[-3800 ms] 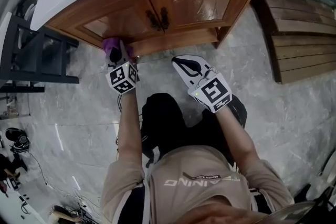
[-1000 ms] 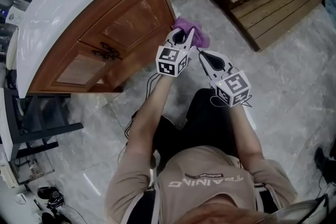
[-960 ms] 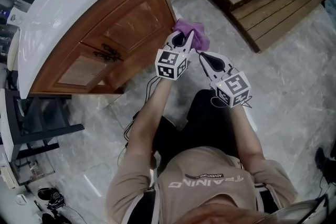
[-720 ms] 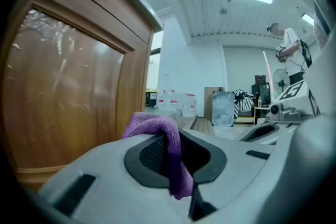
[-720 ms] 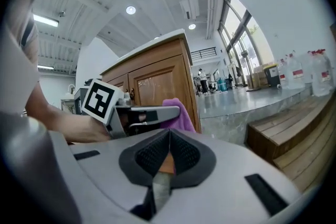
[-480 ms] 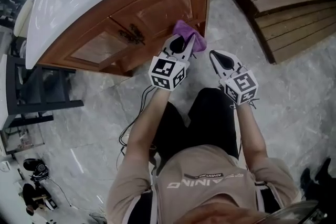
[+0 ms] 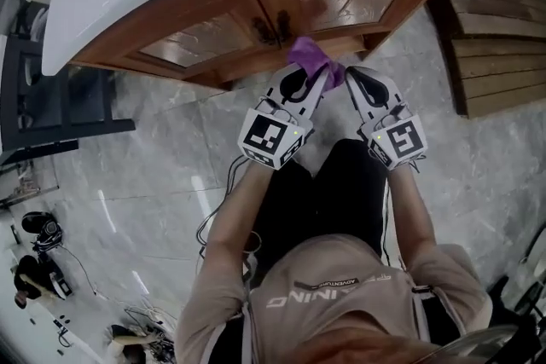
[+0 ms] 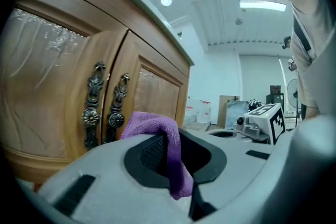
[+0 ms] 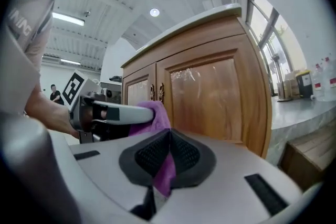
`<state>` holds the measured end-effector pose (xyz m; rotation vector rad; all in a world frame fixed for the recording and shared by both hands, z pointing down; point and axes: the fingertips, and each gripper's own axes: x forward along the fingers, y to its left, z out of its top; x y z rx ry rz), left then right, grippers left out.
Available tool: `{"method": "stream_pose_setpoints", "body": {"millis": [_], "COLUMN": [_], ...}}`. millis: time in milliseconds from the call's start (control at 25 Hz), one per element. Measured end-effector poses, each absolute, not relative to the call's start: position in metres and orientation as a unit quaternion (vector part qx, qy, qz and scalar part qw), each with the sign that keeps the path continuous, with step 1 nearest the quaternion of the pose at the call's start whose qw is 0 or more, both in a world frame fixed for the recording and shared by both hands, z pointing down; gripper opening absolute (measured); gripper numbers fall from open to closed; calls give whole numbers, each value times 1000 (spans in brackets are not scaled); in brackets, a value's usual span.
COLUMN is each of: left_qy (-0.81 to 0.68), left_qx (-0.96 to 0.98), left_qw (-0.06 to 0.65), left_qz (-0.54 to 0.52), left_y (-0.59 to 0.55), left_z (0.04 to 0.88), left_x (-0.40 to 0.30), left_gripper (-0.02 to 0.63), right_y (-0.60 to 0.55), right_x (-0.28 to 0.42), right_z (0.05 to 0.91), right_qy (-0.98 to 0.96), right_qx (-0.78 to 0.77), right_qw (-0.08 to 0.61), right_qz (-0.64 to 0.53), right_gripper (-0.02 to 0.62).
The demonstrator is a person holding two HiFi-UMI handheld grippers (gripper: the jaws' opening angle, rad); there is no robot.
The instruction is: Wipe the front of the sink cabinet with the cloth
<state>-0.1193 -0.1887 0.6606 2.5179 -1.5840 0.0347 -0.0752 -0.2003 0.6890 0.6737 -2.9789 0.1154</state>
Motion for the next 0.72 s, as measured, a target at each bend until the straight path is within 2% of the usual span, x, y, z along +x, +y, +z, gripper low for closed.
{"method": "stream_pose_setpoints", "body": {"millis": [200,360,480,720], "left_qy": [-537,-556,-563,-569], "left_qx": [834,819,812,801], "left_qw": [125,136,141,180], "left_qz": [34,52,62,53], "left_y": [-167,-152,-140,-120], "left_z": [639,592,545,464], "left_x": [-152,-170,-168,-182], "left_gripper": [37,37,37,37], "right_y": [-190,-185,-181,-153], "right_x": [-113,-128,-133,-154], "right_z": [652,613,561,476], "right_qy": [-979,-972,-976,-976], "right_qx": [186,171,160,125], "right_qw": [80,143,131,154], "right_qz": [38,70,68,88], "right_gripper": [12,12,12,12]}}
